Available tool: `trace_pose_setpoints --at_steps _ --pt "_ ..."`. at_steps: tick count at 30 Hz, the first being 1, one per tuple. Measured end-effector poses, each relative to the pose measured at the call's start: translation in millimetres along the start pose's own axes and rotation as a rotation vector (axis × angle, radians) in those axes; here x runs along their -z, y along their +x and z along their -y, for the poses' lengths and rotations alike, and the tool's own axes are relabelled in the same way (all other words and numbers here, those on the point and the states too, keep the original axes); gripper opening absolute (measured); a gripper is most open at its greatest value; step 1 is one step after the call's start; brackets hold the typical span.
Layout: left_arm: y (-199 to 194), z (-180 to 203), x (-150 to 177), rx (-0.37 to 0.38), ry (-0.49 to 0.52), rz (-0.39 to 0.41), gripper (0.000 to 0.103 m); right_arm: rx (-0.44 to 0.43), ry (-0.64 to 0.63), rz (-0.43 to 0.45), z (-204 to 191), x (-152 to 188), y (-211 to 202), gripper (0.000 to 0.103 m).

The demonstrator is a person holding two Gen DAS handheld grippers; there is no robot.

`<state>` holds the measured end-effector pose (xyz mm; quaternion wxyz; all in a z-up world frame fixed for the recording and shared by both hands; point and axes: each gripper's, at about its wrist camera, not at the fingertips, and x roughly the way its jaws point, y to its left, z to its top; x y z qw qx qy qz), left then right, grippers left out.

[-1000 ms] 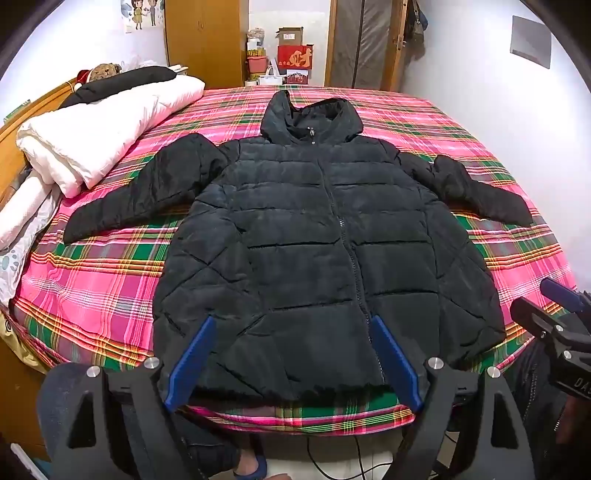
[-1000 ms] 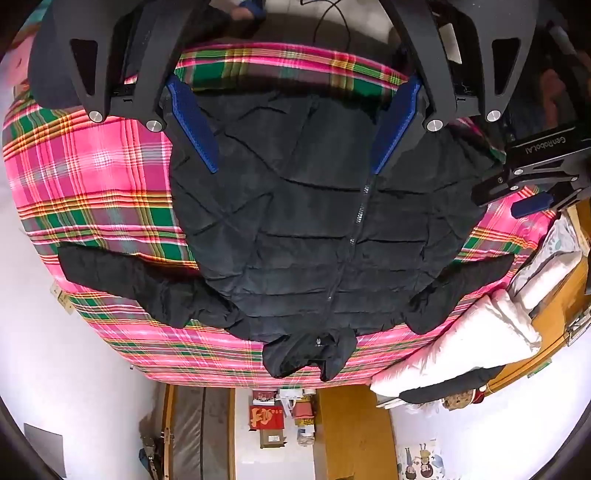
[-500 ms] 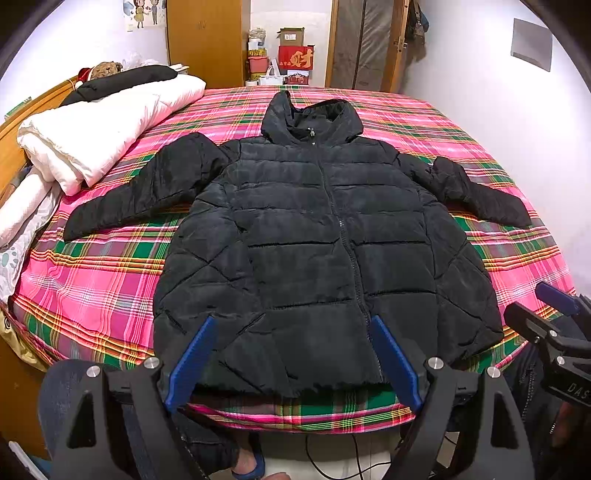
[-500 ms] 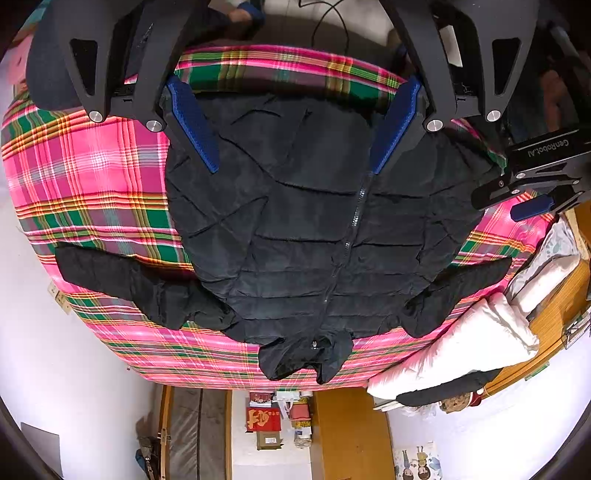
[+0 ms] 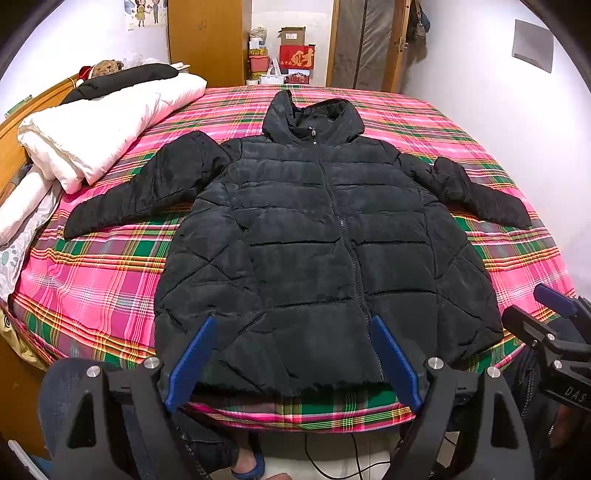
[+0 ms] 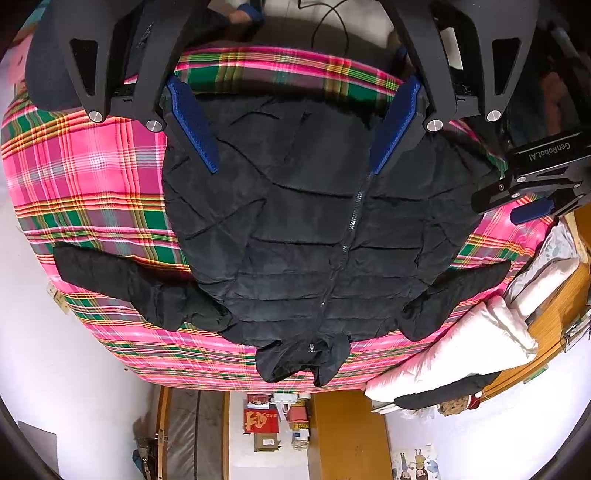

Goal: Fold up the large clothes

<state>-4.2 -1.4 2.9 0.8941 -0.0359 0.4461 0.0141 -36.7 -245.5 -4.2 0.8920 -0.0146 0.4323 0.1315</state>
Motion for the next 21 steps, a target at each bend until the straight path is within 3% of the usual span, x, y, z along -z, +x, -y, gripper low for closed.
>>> trace_pose_setpoints --at_steps 21 --pt "-1.1 -2.1 -0.2 0.003 -0.004 -0.009 0.087 -0.006 -0.005 -0.009 -1.7 0.1 3.0 0.084"
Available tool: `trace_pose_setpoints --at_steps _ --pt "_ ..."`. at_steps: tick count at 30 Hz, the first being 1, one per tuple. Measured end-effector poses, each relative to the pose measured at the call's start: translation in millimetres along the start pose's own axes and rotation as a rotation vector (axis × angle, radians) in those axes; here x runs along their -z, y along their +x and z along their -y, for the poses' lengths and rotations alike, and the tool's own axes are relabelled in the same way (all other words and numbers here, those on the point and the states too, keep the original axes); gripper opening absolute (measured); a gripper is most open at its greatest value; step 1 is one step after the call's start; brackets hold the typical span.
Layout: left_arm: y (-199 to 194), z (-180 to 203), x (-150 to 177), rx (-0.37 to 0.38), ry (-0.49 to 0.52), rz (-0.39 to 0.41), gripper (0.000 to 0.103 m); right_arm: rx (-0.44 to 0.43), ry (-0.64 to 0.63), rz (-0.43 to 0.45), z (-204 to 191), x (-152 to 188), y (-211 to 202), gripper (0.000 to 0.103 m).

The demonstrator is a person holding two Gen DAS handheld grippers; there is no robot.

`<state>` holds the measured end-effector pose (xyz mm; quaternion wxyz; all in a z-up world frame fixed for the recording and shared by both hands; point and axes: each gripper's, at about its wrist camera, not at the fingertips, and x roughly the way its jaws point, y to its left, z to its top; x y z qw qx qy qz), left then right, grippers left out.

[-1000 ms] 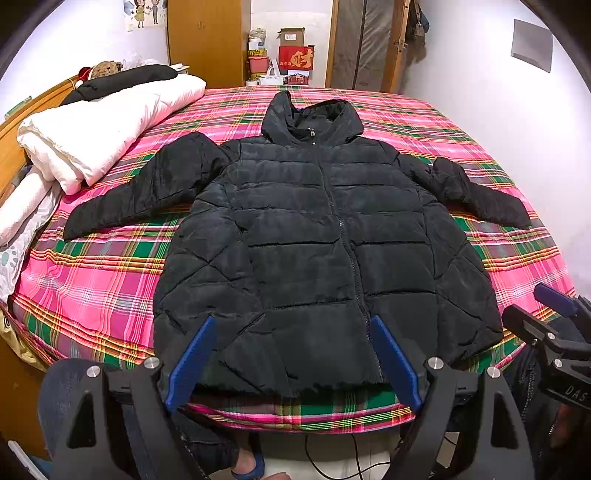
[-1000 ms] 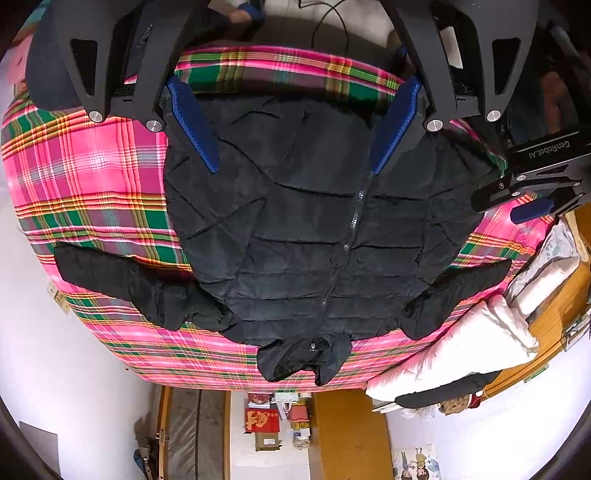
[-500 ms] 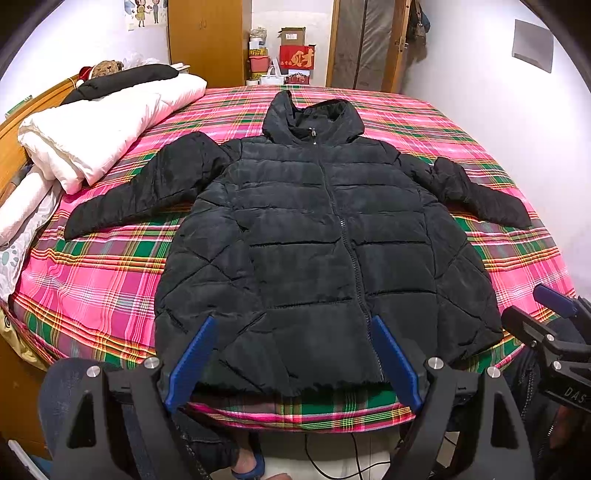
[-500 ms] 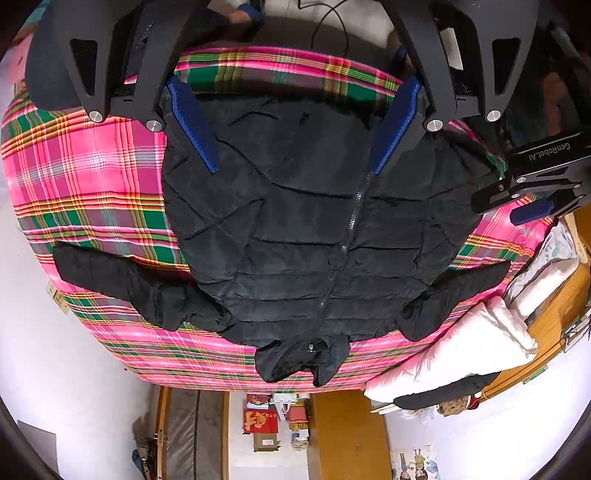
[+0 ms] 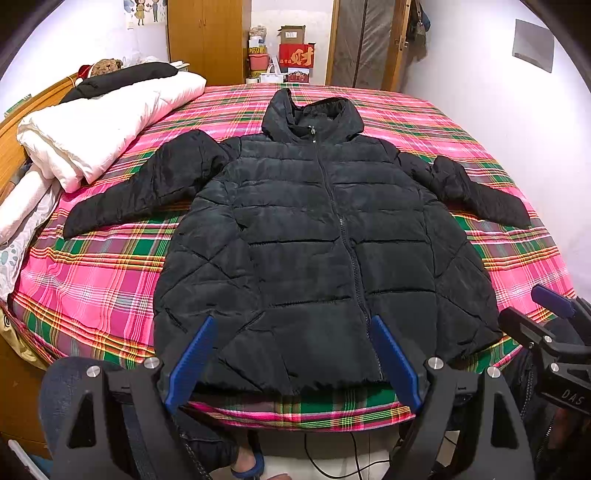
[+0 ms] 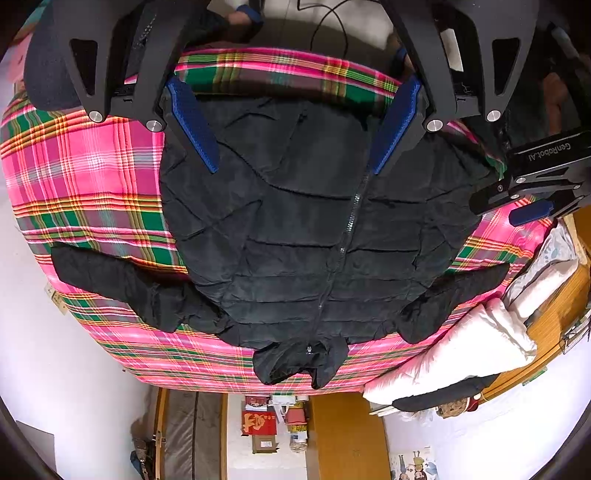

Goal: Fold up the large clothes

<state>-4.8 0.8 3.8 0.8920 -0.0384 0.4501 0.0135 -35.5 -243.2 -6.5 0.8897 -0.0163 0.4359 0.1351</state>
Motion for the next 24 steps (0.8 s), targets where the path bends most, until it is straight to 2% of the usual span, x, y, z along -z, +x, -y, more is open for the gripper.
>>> trace_pose_setpoints --at_steps 24 --pt "7.1 0.7 1.9 -0.006 -0.001 -0.014 0.087 -0.022 0.016 -0.009 2.1 0.4 5.3 0.084"
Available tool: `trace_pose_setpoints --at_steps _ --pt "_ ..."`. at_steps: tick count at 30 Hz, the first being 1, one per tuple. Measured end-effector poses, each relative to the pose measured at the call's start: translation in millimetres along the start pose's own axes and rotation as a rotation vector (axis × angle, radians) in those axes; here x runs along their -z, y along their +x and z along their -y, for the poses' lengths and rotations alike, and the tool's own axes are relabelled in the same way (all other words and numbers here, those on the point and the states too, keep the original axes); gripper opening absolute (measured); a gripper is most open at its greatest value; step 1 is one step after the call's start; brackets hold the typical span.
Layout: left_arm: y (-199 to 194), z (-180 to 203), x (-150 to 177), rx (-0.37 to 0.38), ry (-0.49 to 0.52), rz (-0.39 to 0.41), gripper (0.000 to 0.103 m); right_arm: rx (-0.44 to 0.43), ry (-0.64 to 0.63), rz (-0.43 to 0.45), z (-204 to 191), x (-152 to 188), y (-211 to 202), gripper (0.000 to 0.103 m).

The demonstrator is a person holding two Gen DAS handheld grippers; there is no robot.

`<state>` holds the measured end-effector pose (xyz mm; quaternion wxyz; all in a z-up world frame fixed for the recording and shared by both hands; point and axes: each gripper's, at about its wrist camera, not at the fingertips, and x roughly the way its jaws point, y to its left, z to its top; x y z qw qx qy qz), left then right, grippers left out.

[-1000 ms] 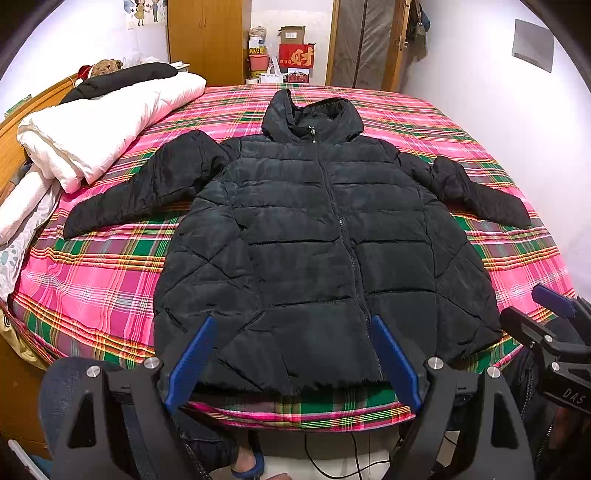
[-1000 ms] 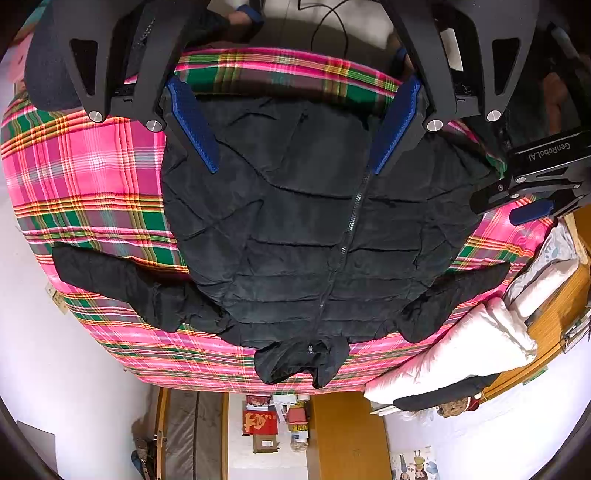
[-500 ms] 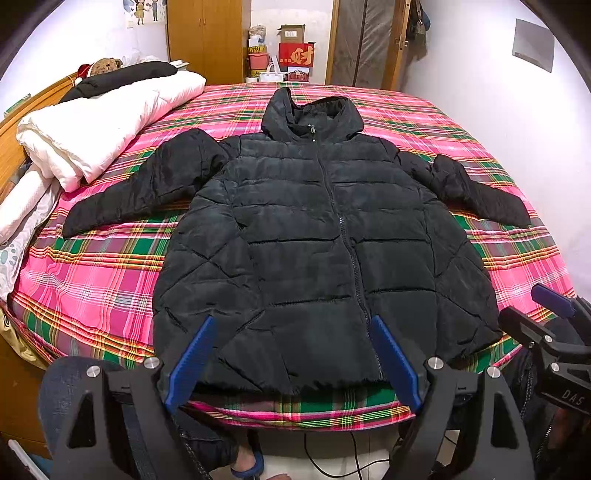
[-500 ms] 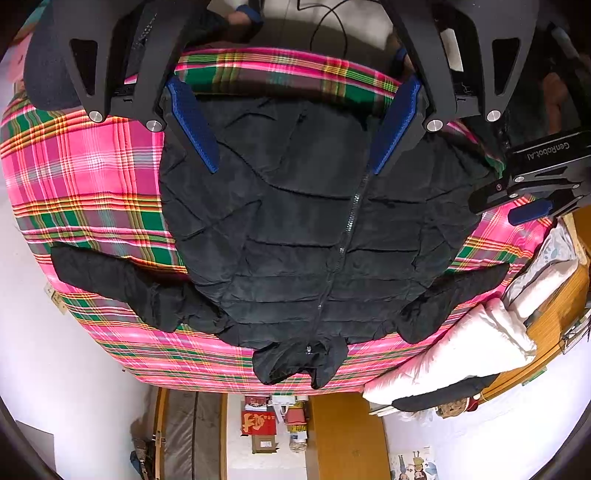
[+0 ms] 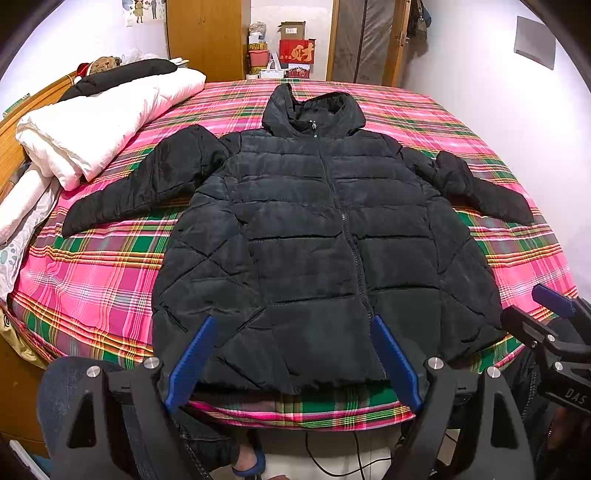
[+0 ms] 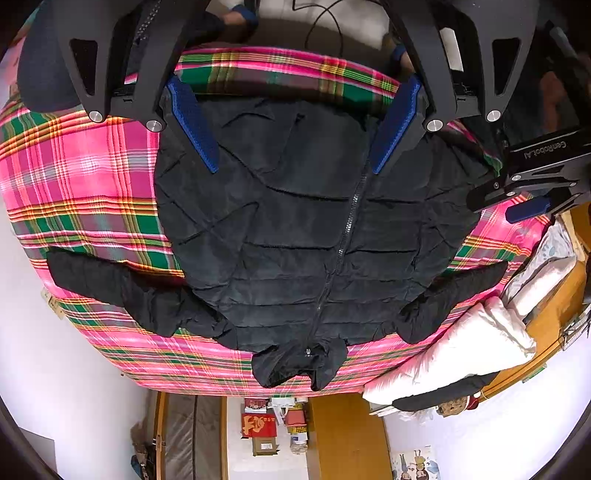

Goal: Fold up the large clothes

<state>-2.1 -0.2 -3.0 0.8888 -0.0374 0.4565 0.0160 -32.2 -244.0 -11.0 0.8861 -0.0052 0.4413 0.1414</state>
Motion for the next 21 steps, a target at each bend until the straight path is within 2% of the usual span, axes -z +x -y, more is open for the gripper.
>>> trace_pose_setpoints --at_steps 11,16,21 --pt "20.2 -15.2 -14.4 -0.01 -0.004 0.002 0.087 -0.016 0.004 -0.011 4.3 -16.3 19.2 0.084" --pt "37.1 -30.5 -27.9 -0.012 -0.021 -0.007 0.087 -0.023 -0.014 -0.013 -0.1 -32.1 34.4 0.084" --pt "53.4 -54.7 -47.5 -0.047 -0.04 0.002 0.087 -0.035 -0.039 -0.019 -8.0 -52.0 56.8 0.084"
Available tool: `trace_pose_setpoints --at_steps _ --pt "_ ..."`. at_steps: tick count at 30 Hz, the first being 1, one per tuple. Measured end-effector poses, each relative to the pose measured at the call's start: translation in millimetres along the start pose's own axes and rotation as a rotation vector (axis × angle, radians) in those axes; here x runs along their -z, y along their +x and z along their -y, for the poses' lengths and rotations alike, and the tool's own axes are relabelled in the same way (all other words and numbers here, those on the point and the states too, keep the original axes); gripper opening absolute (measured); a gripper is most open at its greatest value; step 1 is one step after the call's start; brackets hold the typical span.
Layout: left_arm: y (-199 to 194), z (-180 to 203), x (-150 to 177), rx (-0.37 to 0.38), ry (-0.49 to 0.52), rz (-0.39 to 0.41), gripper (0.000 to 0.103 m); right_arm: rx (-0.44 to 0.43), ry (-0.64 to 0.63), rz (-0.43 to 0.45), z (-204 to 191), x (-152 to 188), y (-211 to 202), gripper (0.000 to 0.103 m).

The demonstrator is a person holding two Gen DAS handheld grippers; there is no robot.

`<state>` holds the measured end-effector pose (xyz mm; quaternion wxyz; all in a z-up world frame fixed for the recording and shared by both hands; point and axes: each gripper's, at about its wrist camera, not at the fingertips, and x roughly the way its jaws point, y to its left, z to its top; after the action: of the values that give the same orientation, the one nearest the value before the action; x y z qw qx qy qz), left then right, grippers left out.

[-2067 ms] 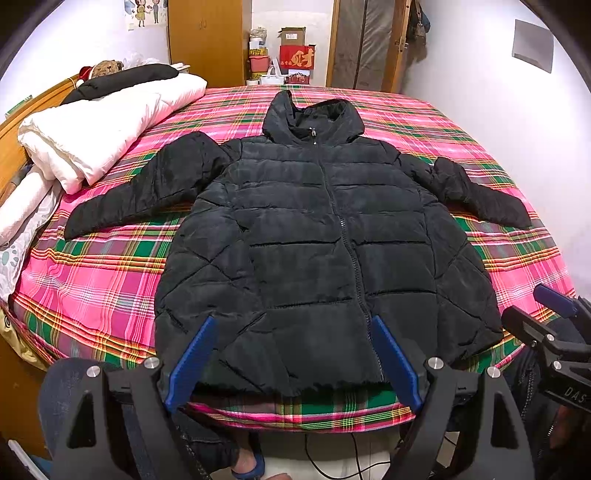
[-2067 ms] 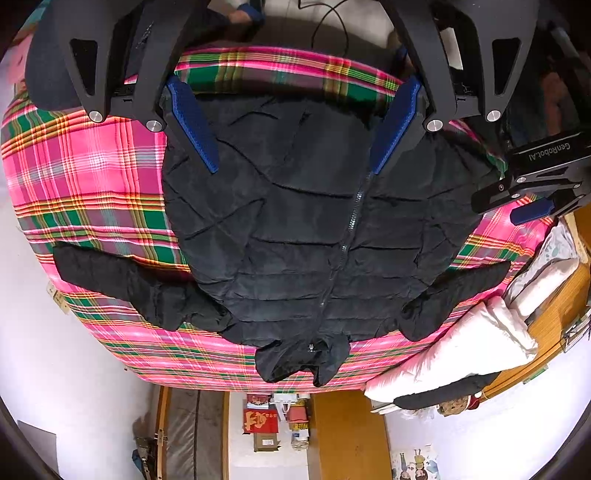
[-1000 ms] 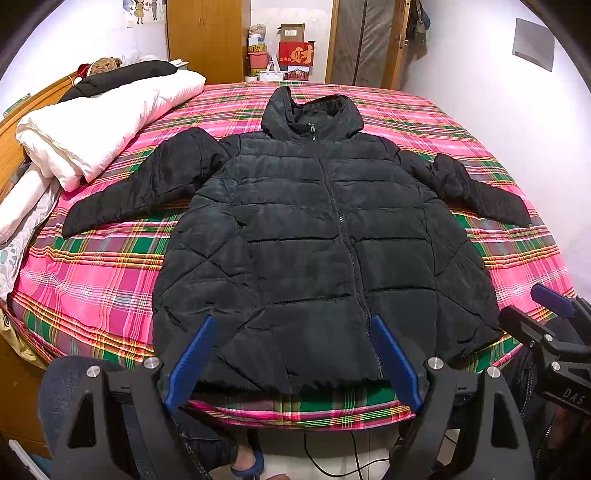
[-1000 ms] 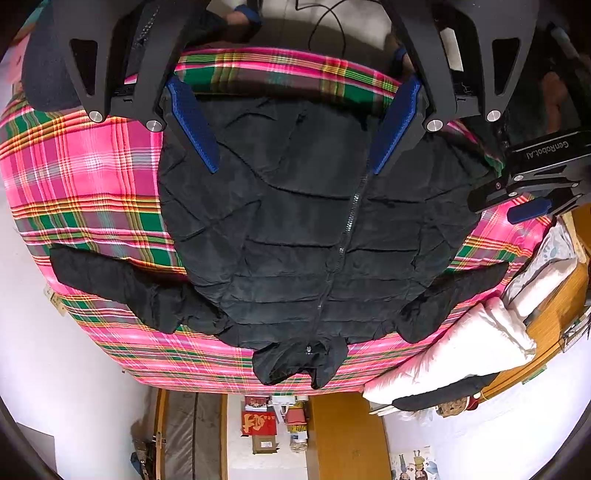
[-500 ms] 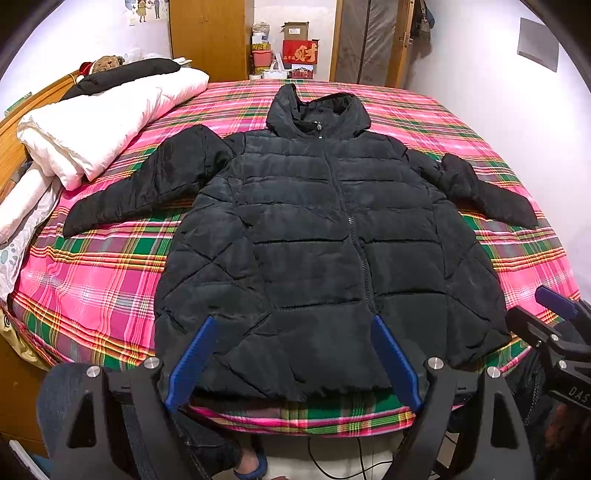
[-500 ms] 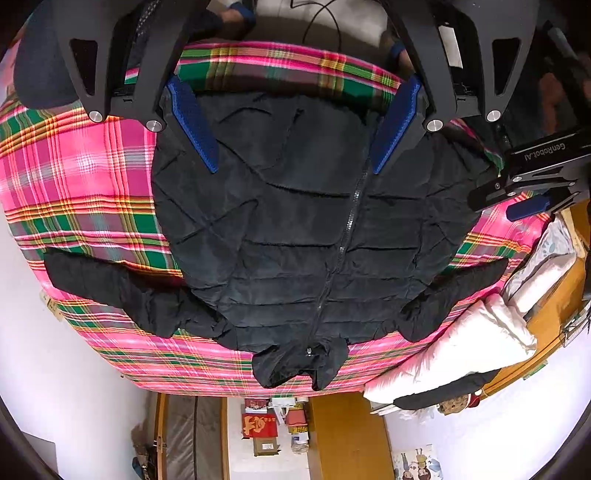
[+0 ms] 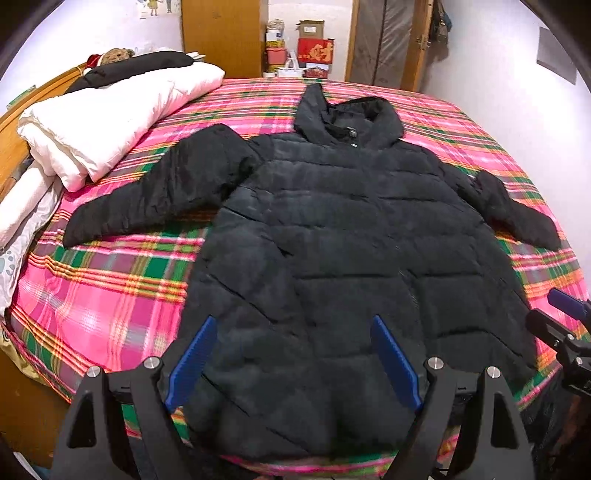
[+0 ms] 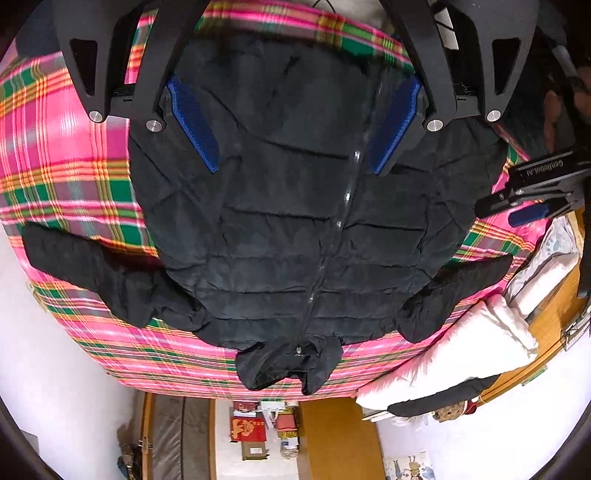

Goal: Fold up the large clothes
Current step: 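Reach the left tool to the sleeve nearest it and grasp the cuff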

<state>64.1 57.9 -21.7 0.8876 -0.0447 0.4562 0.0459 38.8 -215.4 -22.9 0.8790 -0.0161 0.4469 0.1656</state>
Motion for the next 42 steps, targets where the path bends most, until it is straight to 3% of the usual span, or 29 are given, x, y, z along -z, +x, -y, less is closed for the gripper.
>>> trace_pose_setpoints --at_steps 15,18,28,38,42 --pt "53.9 -104.4 -77.3 -0.073 -0.129 0.038 0.085 -0.013 -0.074 -0.006 -23.9 -62.6 67.6 0.084" --pt "71.4 -130.0 -85.9 -0.081 -0.169 0.02 0.076 -0.011 -0.083 -0.017 -28.6 -70.1 81.5 0.084" --pt "140.1 -229.2 -82.6 -0.124 -0.363 -0.064 0.075 0.009 -0.101 -0.047 -32.0 -84.0 114.6 0.084" --pt "187.1 -307.0 -59.4 -0.103 -0.674 -0.047 0.074 0.036 -0.114 -0.095 -29.2 -86.1 144.2 0.084" --pt "195.5 -315.0 -65.4 -0.134 -0.664 -0.005 0.073 0.051 -0.12 -0.105 -26.9 -87.7 154.7 0.084"
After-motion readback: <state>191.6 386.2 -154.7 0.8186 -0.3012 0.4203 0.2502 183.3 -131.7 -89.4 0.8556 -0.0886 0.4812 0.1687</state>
